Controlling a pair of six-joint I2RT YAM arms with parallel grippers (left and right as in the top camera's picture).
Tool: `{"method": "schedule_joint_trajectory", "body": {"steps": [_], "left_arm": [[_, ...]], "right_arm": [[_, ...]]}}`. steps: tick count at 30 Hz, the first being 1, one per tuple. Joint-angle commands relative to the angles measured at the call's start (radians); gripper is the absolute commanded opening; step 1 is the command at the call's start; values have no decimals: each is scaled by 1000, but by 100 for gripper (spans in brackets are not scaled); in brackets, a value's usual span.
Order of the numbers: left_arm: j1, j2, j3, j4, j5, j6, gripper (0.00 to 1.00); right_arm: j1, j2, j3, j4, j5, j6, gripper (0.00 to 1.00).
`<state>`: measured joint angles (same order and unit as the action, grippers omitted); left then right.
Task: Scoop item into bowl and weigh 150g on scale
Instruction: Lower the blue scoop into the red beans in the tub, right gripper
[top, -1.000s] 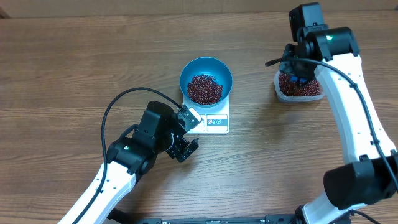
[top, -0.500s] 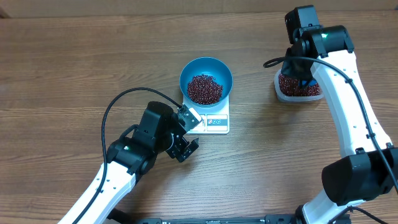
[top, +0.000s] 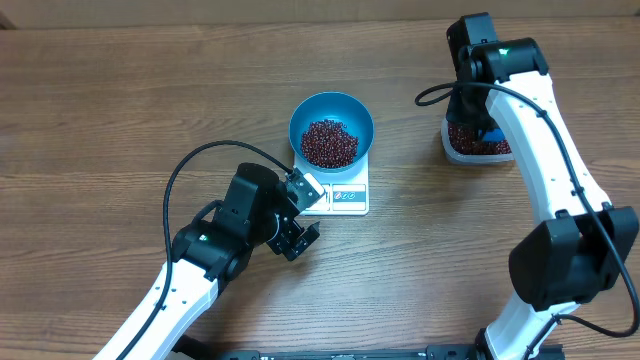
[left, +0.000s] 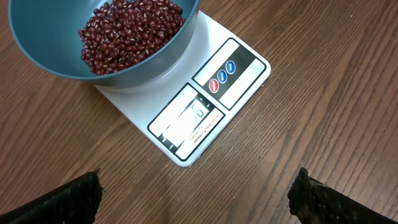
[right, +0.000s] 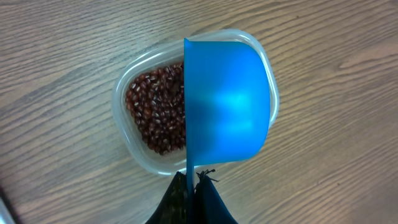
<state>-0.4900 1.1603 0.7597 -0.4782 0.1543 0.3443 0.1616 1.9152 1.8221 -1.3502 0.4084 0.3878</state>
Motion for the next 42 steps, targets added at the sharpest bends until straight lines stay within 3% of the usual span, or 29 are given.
{"method": "schedule_joint_trajectory", "body": {"steps": [1, 42], "left_arm": [[5, -10, -6, 3, 15, 15, 100], [5, -10, -6, 3, 15, 15, 99]], "right_arm": [[-2, 31, 2, 20, 23, -3, 4], [-90, 45, -134, 91, 43, -31, 4]]}}
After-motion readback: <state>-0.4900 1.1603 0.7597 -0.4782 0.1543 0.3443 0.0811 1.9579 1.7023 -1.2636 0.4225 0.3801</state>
